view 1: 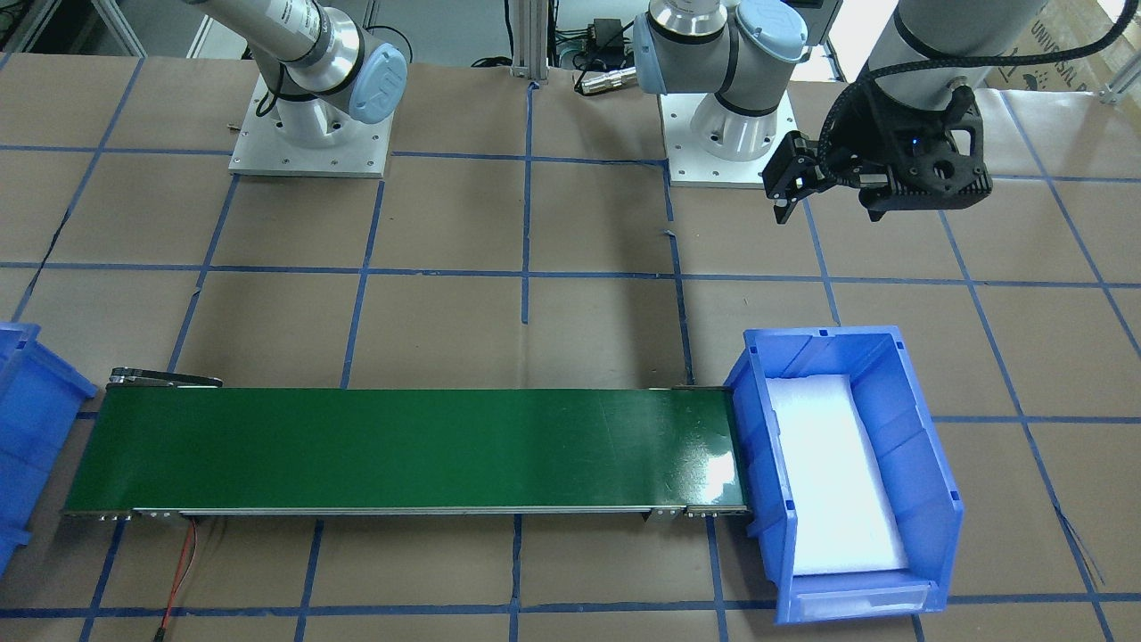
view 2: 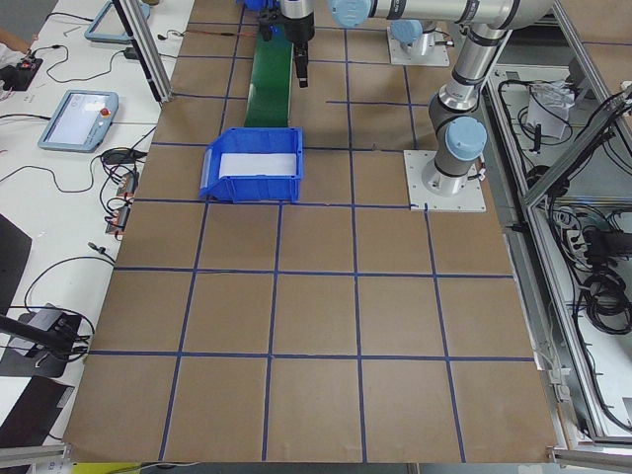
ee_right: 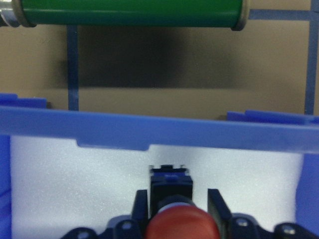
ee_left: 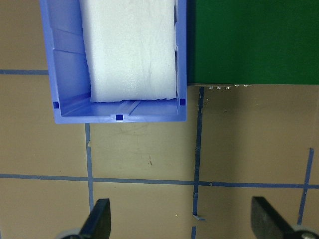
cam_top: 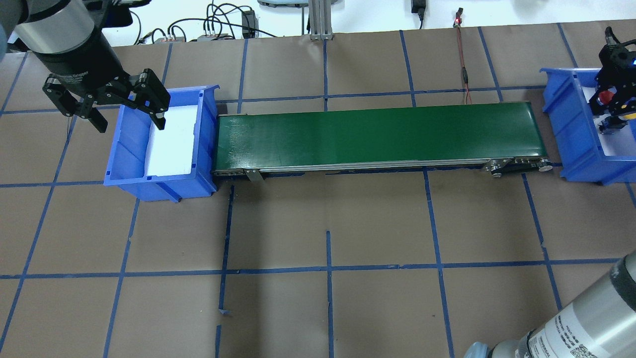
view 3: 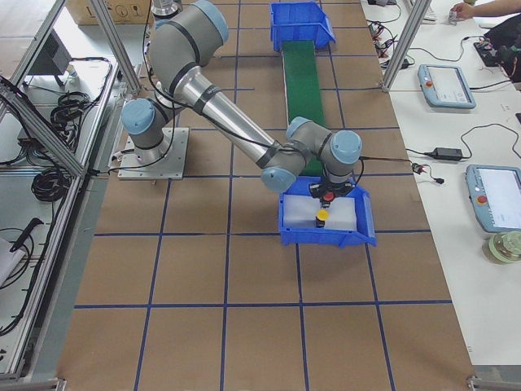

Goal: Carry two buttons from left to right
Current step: 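Lower the red button into the far bin and open the right gripper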

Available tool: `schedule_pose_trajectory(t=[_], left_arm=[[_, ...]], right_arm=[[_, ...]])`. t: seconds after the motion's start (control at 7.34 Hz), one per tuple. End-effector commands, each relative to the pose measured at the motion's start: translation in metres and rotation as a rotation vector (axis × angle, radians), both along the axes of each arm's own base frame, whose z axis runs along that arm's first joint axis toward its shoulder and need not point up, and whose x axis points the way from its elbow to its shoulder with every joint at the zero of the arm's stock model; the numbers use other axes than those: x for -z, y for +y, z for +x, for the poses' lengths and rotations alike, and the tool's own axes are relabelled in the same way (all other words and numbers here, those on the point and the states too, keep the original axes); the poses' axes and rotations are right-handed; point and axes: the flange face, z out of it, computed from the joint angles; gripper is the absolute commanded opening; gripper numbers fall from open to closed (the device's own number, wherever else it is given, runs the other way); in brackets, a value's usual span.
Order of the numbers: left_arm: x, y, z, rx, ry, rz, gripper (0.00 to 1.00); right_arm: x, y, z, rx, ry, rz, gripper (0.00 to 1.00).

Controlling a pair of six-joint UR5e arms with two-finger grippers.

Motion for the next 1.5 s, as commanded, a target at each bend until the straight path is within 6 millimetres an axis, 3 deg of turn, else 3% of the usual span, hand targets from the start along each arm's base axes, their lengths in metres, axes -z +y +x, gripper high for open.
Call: schedule_pose_trajectory(t=[0.0, 0.27, 0.41, 0.54, 0.68, 0.95, 1.09, 1.36], left_arm=[[-0.001, 0.001, 0.000, 0.000, 0.000, -0.003, 1.00], [-0.001, 0.001, 0.000, 0.000, 0.000, -0.003, 1.00], [-0.001, 0.001, 0.000, 0.000, 0.000, -0.003, 1.00], [-0.001, 0.001, 0.000, 0.000, 0.000, -0.003, 1.00], [-0.001, 0.001, 0.000, 0.000, 0.000, -0.003, 1.00], [-0.001, 0.001, 0.000, 0.000, 0.000, -0.001, 1.00], [0.000, 0.000, 0.000, 0.000, 0.000, -0.001, 1.00], [-0.001, 0.001, 0.000, 0.000, 0.000, -0.001, 1.00]], right_arm=[[0.003, 0.000, -0.002, 0.001, 0.006, 0.009, 0.99], [-0.038, -0.002, 0.004, -0.002, 0.034, -0.032, 0.99], [-0.072, 0.013, 0.021, 0.025, -0.014, 0.015, 0.98], [-0.132, 0.025, 0.045, 0.095, 0.011, -0.023, 0.98], [-0.163, 0.031, 0.095, 0.139, 0.001, -0.001, 0.99], [-0.221, 0.072, 0.175, 0.463, -0.029, 0.073, 1.00], [-0.232, 0.081, 0.217, 0.575, -0.030, 0.084, 1.00], [-0.237, 0.078, 0.314, 0.618, -0.014, 0.067, 1.00]])
